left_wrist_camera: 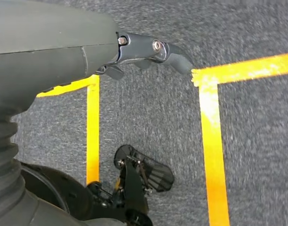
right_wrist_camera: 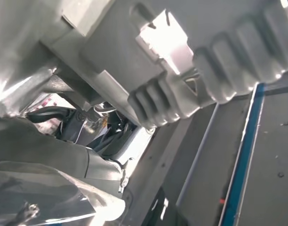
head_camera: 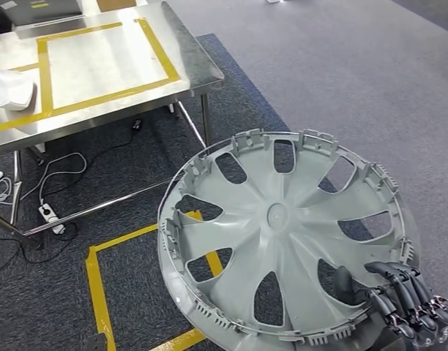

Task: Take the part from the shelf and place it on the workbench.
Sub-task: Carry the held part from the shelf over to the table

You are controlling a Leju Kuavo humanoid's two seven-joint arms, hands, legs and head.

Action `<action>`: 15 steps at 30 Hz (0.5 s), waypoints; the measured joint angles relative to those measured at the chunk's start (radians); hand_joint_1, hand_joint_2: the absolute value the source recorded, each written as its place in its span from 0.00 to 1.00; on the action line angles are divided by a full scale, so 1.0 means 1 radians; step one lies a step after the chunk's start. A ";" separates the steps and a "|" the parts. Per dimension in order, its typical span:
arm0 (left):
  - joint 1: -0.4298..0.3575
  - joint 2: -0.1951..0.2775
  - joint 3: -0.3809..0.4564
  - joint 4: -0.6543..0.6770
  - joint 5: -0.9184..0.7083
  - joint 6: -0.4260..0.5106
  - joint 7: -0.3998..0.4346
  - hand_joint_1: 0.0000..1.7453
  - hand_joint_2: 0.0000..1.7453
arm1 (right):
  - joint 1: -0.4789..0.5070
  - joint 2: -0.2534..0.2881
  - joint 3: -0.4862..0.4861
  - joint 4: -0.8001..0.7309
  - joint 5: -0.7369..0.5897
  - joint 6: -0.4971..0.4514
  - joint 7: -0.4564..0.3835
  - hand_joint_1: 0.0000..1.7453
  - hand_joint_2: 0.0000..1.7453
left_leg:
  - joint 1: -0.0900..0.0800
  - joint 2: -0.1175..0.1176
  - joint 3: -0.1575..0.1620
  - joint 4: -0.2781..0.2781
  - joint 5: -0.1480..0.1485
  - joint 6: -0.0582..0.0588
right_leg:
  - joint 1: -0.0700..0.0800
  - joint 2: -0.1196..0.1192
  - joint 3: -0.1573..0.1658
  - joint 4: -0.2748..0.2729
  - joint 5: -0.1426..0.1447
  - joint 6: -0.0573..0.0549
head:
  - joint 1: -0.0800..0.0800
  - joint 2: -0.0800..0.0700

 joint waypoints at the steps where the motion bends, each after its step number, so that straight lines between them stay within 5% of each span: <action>1: 0.000 0.000 0.000 0.000 0.000 -0.001 -0.001 0.00 1.00 | 0.000 0.000 0.000 0.000 0.000 0.000 0.000 1.00 1.00 | 0.002 -0.014 0.001 0.004 -0.003 -0.004 | -0.003 0.012 0.024 -0.067 0.043 0.001 | 0.000 0.000; 3: -0.001 0.000 0.000 0.000 0.000 -0.001 0.000 0.00 1.00 | 0.000 0.000 0.000 0.000 -0.002 0.000 0.000 1.00 1.00 | 0.002 -0.039 -0.003 0.014 -0.009 -0.014 | -0.009 0.055 0.071 -0.176 0.088 0.001 | 0.001 0.000; 5: -0.001 0.001 0.000 0.000 -0.001 0.000 0.001 0.00 1.00 | 0.000 -0.001 0.000 0.000 -0.006 0.000 0.000 1.00 1.00 | 0.003 -0.057 -0.011 0.019 -0.009 -0.026 | -0.008 0.076 0.089 -0.202 0.086 -0.010 | 0.001 0.000; 7: 0.002 0.002 0.000 0.000 -0.002 0.002 0.005 0.00 1.00 | 0.000 -0.001 0.000 -0.001 -0.009 0.000 0.000 1.00 1.00 | 0.006 -0.063 -0.015 0.020 -0.009 -0.036 | -0.007 0.056 0.095 -0.206 0.089 -0.024 | 0.002 0.000; 9: 0.002 0.004 0.001 0.000 -0.003 0.005 0.009 0.00 1.00 | 0.001 -0.001 0.000 0.000 -0.012 0.000 0.000 1.00 1.00 | 0.003 -0.019 -0.033 0.059 -0.033 -0.046 | -0.010 0.031 0.101 -0.211 0.089 -0.035 | -0.004 0.000; 11: 0.000 0.005 0.000 0.000 -0.006 0.009 0.011 0.00 1.00 | 0.002 -0.001 0.001 0.000 -0.015 0.000 0.000 1.00 1.00 | 0.004 0.031 -0.087 0.171 -0.089 -0.055 | -0.008 0.001 0.107 -0.213 0.084 -0.044 | -0.011 0.000; 13: -0.001 0.004 0.001 0.000 -0.008 0.012 0.012 0.00 1.00 | 0.002 -0.001 0.001 0.000 -0.015 0.000 0.000 1.00 1.00 | 0.008 0.042 -0.143 0.283 -0.126 -0.059 | -0.006 -0.028 0.111 -0.212 0.078 -0.048 | -0.010 0.000; 15: 0.002 0.005 0.001 0.000 -0.009 0.014 0.012 0.00 1.00 | 0.003 -0.001 0.001 0.000 -0.015 0.000 0.000 1.00 1.00 | 0.010 0.045 -0.138 0.267 -0.091 -0.057 | -0.005 -0.054 0.119 -0.212 0.071 -0.047 | -0.011 0.000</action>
